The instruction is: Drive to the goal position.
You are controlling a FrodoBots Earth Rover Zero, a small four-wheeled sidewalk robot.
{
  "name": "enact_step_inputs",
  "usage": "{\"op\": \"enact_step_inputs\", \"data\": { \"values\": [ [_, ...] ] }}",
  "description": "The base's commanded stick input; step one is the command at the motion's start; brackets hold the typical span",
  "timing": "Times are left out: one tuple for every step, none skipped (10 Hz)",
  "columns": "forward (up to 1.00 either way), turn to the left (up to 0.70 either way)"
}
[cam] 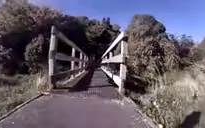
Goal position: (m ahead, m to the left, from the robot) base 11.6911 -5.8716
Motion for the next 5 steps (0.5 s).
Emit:
{"op": "enact_step_inputs", "data": {
  "values": [
    [1.00,0.01],
    [1.00,0.01],
    [1.00,0.11],
    [1.00,0.29],
    [1.00,0.38]
  ]
}}
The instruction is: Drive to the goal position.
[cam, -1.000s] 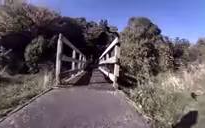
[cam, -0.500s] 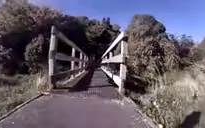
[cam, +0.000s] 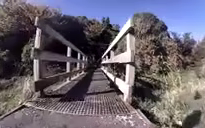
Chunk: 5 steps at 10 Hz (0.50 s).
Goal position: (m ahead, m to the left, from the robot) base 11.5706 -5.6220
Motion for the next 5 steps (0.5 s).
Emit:
{"op": "enact_step_inputs", "data": {
  "values": [
    [1.00,0.40],
    [1.00,0.39],
    [1.00,0.01],
    [1.00,0.01],
    [1.00,0.01]
  ]
}}
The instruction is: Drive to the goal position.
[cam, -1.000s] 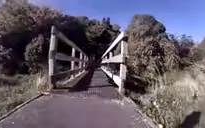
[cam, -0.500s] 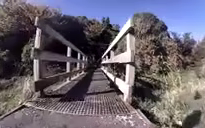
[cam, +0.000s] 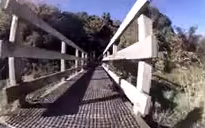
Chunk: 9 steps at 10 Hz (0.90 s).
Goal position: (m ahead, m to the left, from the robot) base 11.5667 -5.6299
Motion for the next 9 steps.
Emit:
{"op": "enact_step_inputs", "data": {
  "values": [
    [1.00,0.01],
    [1.00,0.01],
    [1.00,0.01],
    [1.00,0.01],
    [1.00,0.01],
    [1.00,0.01],
    [1.00,0.01],
    [1.00,0.01],
    [1.00,0.01]
  ]
}}
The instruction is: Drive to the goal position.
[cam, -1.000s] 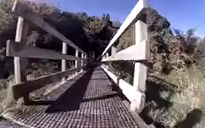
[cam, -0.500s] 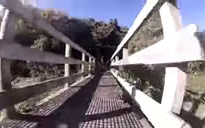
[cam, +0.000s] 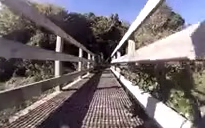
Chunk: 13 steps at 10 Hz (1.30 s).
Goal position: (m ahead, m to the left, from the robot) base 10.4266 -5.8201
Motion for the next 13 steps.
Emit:
{"op": "enact_step_inputs", "data": {
  "values": [
    [1.00,0.01],
    [1.00,0.01],
    [1.00,0.01],
    [1.00,0.01],
    [1.00,0.01],
    [1.00,0.01],
    [1.00,0.01],
    [1.00,0.01],
    [1.00,0.01],
    [1.00,0.01],
    [1.00,0.01],
    [1.00,0.01],
    [1.00,0.01]
  ]
}}
